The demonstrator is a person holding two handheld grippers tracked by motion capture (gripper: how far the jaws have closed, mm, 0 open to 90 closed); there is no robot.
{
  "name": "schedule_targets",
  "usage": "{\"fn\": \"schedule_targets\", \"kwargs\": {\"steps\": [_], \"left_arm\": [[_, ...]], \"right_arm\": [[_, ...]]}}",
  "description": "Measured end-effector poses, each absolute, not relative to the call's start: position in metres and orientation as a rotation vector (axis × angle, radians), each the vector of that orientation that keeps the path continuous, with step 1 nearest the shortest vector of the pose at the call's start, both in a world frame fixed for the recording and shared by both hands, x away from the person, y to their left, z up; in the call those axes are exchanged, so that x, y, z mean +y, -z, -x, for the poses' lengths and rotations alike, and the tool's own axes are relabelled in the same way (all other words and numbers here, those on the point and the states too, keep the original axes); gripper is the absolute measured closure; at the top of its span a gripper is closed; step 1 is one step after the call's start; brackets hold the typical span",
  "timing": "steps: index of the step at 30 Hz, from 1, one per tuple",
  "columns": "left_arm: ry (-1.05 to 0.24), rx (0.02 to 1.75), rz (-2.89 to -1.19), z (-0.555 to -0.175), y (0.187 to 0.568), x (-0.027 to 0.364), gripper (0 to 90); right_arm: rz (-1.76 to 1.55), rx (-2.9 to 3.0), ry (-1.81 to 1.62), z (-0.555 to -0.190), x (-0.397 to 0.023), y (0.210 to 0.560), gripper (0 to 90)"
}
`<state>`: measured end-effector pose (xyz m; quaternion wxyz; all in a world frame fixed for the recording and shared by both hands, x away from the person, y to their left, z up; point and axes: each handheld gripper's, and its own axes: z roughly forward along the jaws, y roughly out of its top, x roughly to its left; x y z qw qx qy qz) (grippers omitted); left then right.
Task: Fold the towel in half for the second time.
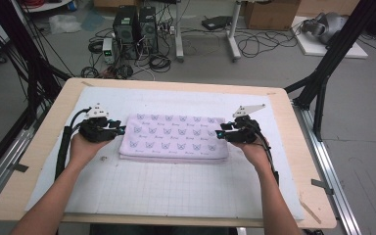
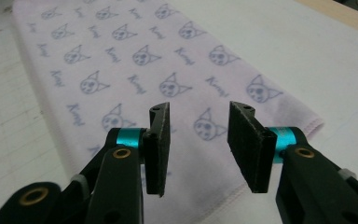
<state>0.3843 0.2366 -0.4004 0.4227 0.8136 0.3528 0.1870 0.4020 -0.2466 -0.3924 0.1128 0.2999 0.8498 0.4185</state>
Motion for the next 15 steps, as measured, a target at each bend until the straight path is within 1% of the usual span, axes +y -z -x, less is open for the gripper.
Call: {"fn": "schedule_targets", "kwargs": {"steps": [1, 3, 5, 9, 15], "left_arm": [[-0.457, 0.871, -2.042, -0.383, 0.401, 0.236, 65.5], [-0.430, 0.823, -2.053, -0.378, 0.403, 0.235, 72.6], [-0.396, 0.795, -2.071, -0.373, 0.408, 0.233, 77.3], [-0.378, 0.790, -2.107, -0.368, 0.419, 0.232, 77.4], [-0.350, 0.807, -2.149, -0.360, 0.434, 0.236, 74.7]], "right_arm": [[-0.879, 2.493, -1.237, -0.399, -0.246, 0.393, 58.9], [-0.855, 2.510, -1.238, -0.396, -0.243, 0.396, 60.0], [-0.845, 2.517, -1.256, -0.392, -0.240, 0.399, 60.6], [-0.851, 2.528, -1.257, -0.387, -0.238, 0.407, 60.9], [-0.881, 2.576, -1.207, -0.379, -0.240, 0.418, 60.0]]}}
